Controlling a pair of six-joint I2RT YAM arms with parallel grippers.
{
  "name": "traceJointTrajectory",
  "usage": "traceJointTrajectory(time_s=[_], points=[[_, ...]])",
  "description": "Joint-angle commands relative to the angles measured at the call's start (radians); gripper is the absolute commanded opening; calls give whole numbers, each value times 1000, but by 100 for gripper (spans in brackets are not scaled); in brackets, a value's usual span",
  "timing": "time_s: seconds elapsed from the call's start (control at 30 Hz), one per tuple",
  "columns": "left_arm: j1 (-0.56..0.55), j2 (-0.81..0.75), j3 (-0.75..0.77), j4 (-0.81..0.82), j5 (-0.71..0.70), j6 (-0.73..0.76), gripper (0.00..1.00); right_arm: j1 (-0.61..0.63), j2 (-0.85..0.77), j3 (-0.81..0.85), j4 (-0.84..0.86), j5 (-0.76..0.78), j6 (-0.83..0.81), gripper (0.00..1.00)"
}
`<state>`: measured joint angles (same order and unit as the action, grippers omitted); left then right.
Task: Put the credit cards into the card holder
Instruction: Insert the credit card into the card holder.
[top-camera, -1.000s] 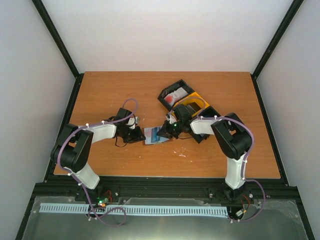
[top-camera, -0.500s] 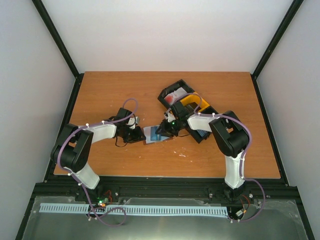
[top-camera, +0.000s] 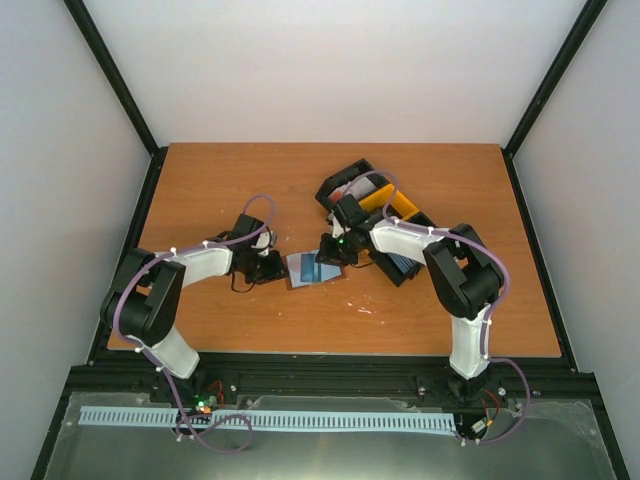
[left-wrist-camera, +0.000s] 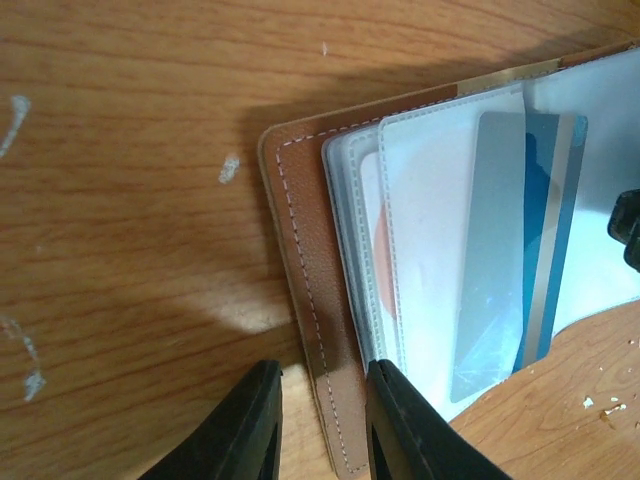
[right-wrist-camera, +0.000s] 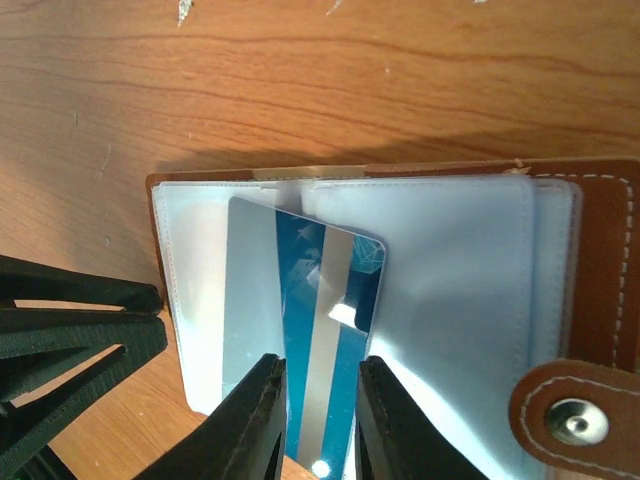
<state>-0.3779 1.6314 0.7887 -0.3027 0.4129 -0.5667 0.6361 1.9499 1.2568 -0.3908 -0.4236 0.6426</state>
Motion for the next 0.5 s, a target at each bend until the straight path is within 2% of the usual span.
traceJointTrajectory(time_s=[0.0,0.1,0.23,0.47], points=[[-4,-13,26,-29,-35,-12,26,14,20,35,-51,40,-32,19],[-4,-7,22,-26,-28,-10,26,16,47,40,-39,11,-32,19],[-4,11,23,-24,-16,-7,25,20,68,55,-43,1,-32,26],[-3,19,30,-20,-2,3,25,26,92,64,8,-63,-22,23]])
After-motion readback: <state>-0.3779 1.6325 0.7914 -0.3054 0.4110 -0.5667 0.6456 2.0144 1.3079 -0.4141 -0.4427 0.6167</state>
